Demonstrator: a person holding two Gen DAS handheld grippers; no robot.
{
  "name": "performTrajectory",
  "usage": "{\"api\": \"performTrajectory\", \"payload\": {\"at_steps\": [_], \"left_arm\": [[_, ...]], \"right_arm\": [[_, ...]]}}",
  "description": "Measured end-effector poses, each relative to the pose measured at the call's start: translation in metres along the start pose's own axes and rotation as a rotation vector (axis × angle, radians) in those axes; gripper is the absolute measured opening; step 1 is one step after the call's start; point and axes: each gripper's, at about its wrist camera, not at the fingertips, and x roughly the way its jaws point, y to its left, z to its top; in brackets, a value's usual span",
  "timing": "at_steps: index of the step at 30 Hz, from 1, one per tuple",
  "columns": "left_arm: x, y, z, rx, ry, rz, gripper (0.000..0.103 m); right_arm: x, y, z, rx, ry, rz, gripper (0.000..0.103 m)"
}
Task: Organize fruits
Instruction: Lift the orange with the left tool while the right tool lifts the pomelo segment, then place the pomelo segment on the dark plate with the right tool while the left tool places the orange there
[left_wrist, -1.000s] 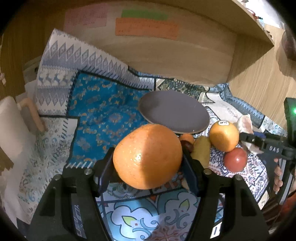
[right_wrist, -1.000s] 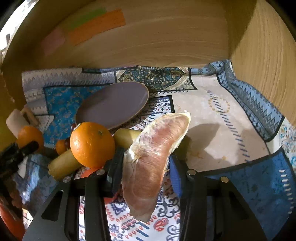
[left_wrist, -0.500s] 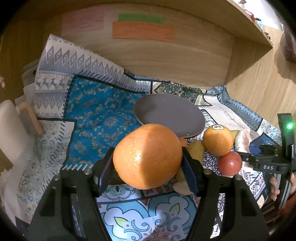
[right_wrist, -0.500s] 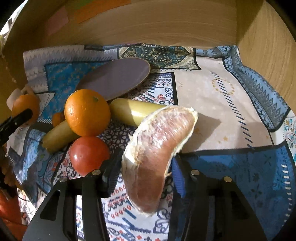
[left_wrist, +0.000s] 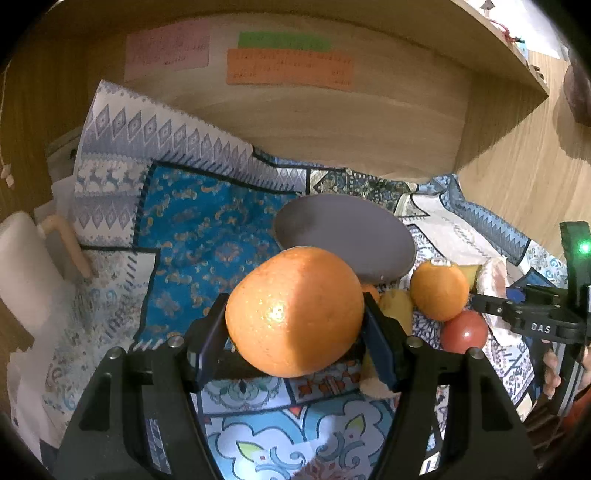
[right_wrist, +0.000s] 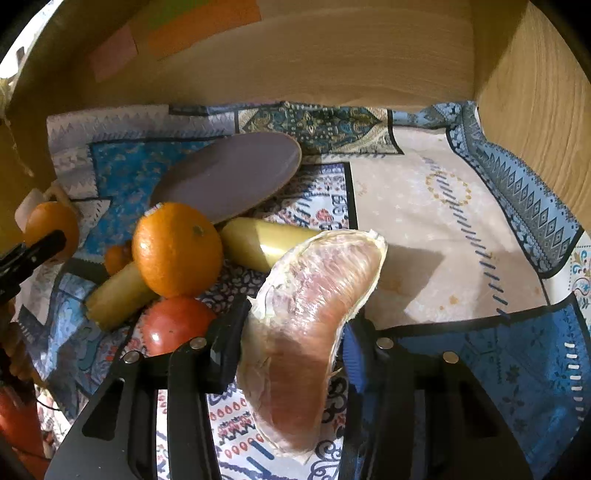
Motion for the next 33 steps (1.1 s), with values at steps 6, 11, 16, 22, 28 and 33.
{"api": "performTrajectory", "payload": {"at_steps": [6,11,16,22,28,33], "left_arm": [[0.003,-0.006,0.02,0.02,-0.029,-0.001,0.068],[0.003,-0.014,0.038,0.034,-0.054,-0.002,0.068],[0.004,-0.021,0.058,0.045,-0.075,-0.005,0.068],[0.012,-0.022,0.08,0.027,-0.101,0.024,0.068],[0.035,-0.021,0.098,0.015,-0.073,0.038,0.068],[0.058,-0.018,0.111,0.012,-0.046,0.053,0.068]], "right_arm": [[-0.019,0.007,0.022,-0.043,-0.081,-0.008,0.043],[-0.03,0.012,0.047,-0.081,-0.146,0.007,0.043],[-0.034,0.022,0.071,-0.136,-0.211,-0.003,0.043],[-0.03,0.03,0.095,-0.169,-0.257,0.024,0.043],[-0.016,0.036,0.119,-0.198,-0.279,0.034,0.043],[0.005,0.034,0.137,-0.201,-0.245,0.062,0.043]]}}
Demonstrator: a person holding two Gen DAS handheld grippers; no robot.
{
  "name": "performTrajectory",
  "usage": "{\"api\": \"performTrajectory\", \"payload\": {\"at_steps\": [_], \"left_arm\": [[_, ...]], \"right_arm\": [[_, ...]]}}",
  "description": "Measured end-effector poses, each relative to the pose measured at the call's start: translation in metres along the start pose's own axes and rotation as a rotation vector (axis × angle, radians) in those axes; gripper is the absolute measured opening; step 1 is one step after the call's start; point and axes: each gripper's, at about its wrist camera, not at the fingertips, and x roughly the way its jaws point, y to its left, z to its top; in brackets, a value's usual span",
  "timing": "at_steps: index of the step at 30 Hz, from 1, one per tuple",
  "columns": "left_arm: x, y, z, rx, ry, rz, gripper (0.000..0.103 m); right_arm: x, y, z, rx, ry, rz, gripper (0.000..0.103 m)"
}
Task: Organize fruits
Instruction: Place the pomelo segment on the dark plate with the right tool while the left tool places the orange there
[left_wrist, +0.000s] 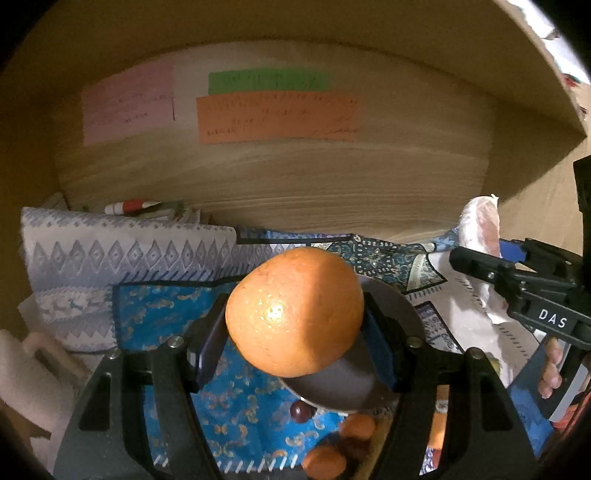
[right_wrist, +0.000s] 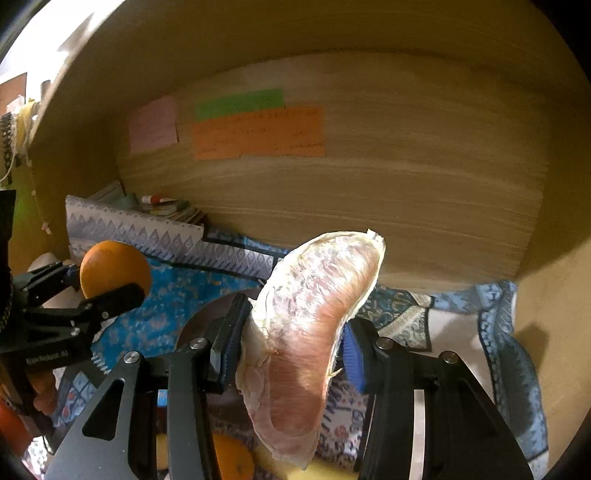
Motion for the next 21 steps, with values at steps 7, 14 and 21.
{"api": "performTrajectory", "payload": {"at_steps": [7,14,21], "left_arm": [[0.039,-0.001,0.01,0.018,0.057,0.015,0.068],[0.078,0.0,0.004,0.024,0.153,-0.008,0.068],[0.1,-0.001,-0.007,0.034,0.226,-0.021,0.068]], "right_arm": [[0.027,-0.009,0.013,-0.015,0.024,0.0,0.043],[0.066,-0.012,-0.002,-0.049,0.159,0.022,0.043],[0.066,-0.022,-0.009,-0.048,0.176,-0.001,0.043]]}}
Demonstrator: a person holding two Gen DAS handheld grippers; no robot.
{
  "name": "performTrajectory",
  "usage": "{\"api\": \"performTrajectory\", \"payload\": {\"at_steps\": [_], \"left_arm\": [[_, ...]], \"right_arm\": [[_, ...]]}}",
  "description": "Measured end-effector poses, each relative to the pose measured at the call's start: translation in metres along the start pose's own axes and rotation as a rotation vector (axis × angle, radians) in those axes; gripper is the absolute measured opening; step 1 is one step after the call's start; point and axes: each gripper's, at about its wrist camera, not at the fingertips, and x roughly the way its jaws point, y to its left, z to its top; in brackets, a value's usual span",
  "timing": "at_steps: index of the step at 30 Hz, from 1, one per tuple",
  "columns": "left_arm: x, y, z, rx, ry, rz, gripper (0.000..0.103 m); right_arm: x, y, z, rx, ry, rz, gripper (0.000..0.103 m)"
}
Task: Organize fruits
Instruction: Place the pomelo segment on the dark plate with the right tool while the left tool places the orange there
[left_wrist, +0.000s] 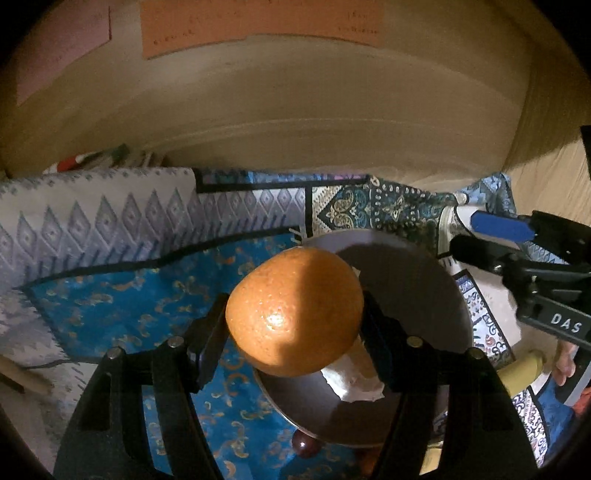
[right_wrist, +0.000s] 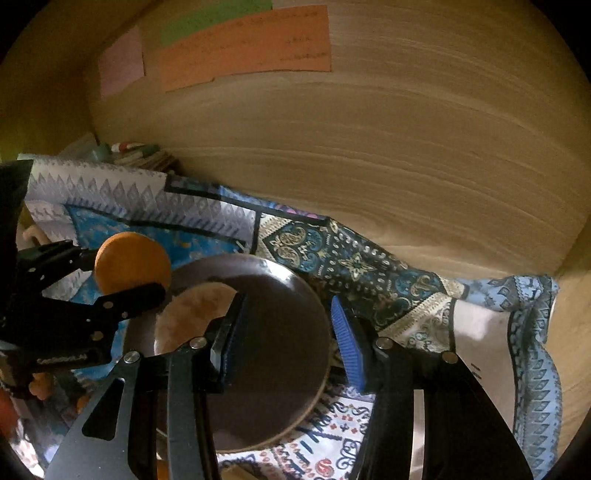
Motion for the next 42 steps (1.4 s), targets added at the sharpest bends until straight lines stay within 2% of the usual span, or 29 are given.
{"api": "performTrajectory", "payload": {"at_steps": [5,8,17,22,26,31,34,36,37,42], "left_arm": [[0.006,0.0,-0.01,0.008,0.04,-0.008,0.068],[0.005,0.0,-0.016,0.025,0.033,0.012,0.068],[0.0,0.004,-0.036,0.018,0.075,-0.021,0.068],[0.003,-0.003,-0.041,0.046,0.067,-0.004,0.068],[0.012,-0.007,-0.039,0.03,0.091,-0.046,0.068],[0.015,-0.017,-0.041,0.092,0.082,-0.005,0.068],[0.007,-0.018,-0.04,0.106,0.06,0.002,0.076],[-0.007,-0.018,-0.038,0.11,0.011,0.024,0.091],[-0.014,-0.018,-0.037,0.109,-0.011,0.03,0.094],[-0.05,-0.015,-0.034,0.099,-0.087,0.033,0.095]], "right_arm": [[-0.009,-0.001,-0.004,-0.004,-0.002,0.008,0.043],[-0.011,0.003,-0.006,-0.011,-0.009,0.004,0.043],[-0.019,0.006,-0.014,-0.001,-0.014,0.021,0.043],[-0.022,0.007,-0.017,0.001,-0.019,0.023,0.043],[-0.022,0.006,-0.019,0.011,-0.018,0.027,0.043],[-0.026,0.007,-0.02,0.015,-0.016,0.024,0.043],[-0.028,0.007,-0.022,0.019,-0.021,0.022,0.044],[-0.031,0.008,-0.023,0.022,-0.028,0.017,0.05],[-0.033,0.008,-0.024,0.024,-0.033,0.015,0.053],[-0.047,0.015,-0.026,0.031,-0.049,0.022,0.055]]}}
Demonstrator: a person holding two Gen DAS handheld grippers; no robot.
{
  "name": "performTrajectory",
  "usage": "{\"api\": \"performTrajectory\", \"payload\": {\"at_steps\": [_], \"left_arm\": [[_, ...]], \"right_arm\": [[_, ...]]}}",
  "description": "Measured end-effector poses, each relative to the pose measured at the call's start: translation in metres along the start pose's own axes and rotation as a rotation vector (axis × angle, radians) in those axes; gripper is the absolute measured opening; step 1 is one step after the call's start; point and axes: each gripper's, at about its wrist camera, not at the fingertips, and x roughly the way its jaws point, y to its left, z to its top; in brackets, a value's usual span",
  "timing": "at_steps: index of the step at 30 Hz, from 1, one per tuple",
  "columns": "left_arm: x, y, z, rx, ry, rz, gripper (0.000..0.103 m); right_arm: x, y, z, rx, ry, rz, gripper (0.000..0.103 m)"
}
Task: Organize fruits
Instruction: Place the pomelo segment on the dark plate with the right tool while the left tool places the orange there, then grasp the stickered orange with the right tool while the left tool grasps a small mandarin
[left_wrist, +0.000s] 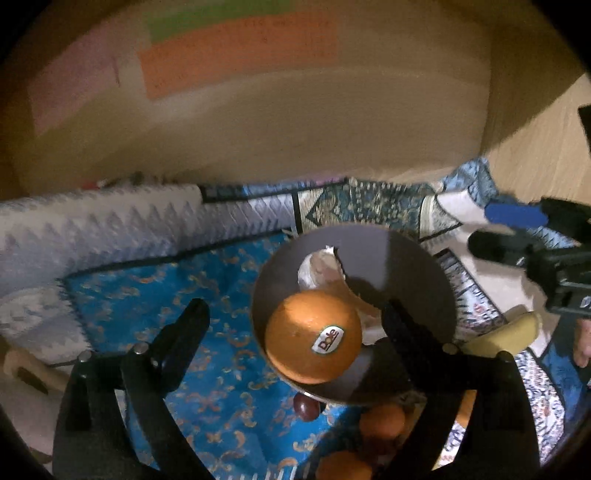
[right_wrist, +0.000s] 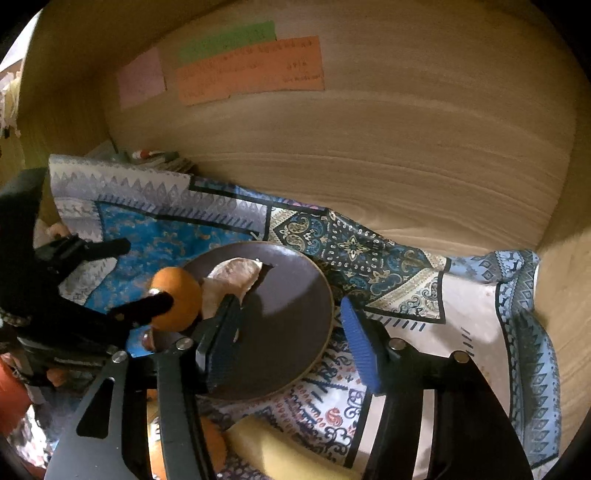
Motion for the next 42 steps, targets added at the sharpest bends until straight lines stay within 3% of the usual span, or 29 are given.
{"api": "performTrajectory", "payload": {"at_steps": [2,5,16,30,34,38,42], "left_arm": [[-0.014,0.002,-0.001,0.0,-0.03,-0.01,0.095],[-0.036,0.003,-0.005,-0.015,-0.062,-0.024,0.096],[-0.088,0.006,-0.042,-0.058,-0.102,-0.062,0.097],[-0.076,0.018,-0.097,-0.132,-0.006,-0.098,0.093],[-0.066,0.021,-0.108,-0.144,0.028,-0.101,0.091],[-0.052,0.024,-0.117,-0.182,0.083,-0.133,0.082],[-0.043,0.022,-0.119,-0.203,0.107,-0.16,0.076]], "right_arm": [[-0.006,0.004,0.0,-0.001,-0.014,-0.003,0.069],[-0.019,0.012,-0.002,-0.01,-0.051,-0.024,0.076],[-0.047,0.043,-0.024,-0.024,-0.086,0.001,0.082],[-0.018,0.062,-0.075,0.004,0.065,0.041,0.082],[-0.007,0.061,-0.078,0.007,0.1,0.04,0.079],[0.0,0.06,-0.079,0.007,0.126,0.044,0.056],[-0.002,0.059,-0.081,0.012,0.116,0.04,0.053]]}}
